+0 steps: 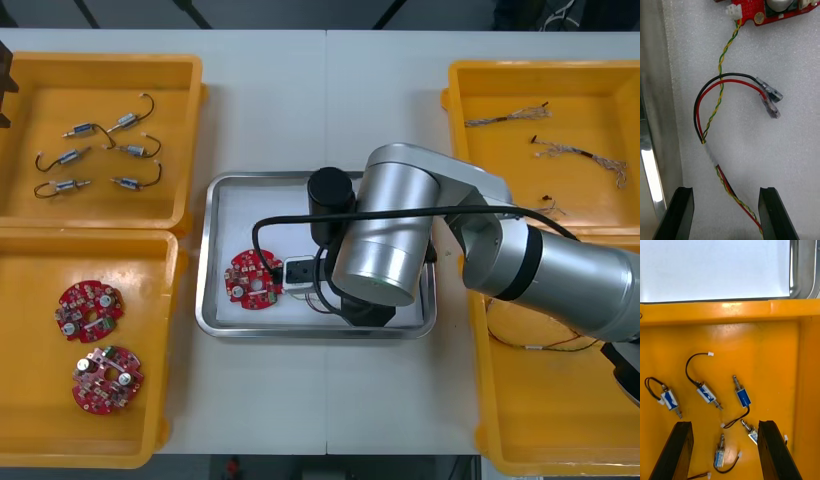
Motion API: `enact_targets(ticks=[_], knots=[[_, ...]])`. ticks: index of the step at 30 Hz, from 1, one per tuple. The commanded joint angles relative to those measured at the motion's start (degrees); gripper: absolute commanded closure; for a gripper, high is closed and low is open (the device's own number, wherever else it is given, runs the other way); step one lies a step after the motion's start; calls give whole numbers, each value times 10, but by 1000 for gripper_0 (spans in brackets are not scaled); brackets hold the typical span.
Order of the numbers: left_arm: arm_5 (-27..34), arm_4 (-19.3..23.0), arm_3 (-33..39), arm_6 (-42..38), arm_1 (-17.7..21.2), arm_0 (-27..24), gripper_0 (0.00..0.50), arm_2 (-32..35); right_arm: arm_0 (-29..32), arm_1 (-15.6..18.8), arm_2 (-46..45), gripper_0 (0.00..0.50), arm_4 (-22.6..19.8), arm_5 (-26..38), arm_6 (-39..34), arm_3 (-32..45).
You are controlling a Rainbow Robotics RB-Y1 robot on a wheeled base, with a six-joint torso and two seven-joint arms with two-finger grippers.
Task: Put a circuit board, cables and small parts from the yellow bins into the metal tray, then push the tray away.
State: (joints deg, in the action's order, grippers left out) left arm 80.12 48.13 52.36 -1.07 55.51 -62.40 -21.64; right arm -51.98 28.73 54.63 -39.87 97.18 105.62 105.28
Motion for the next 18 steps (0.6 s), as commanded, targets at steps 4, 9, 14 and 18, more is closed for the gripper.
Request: enact_targets(ticks=[4,9,14,18], knots=[[-59,-23,-52,-22,-44,-34,0,18,-16,18,-123,0,-27,79,-33,77],[-70,-21,-73,-23,-64,-34,0,17,-2,38,-214,0,-54,128,-103,101],[-80,-12,-98,-24,-80,-34,0,17,21,55,-308,0,-71,128,-153,113],[-106,-6,-125,-23,-87,-33,0,18,41,77,-386,0,-94,128,-189,112]])
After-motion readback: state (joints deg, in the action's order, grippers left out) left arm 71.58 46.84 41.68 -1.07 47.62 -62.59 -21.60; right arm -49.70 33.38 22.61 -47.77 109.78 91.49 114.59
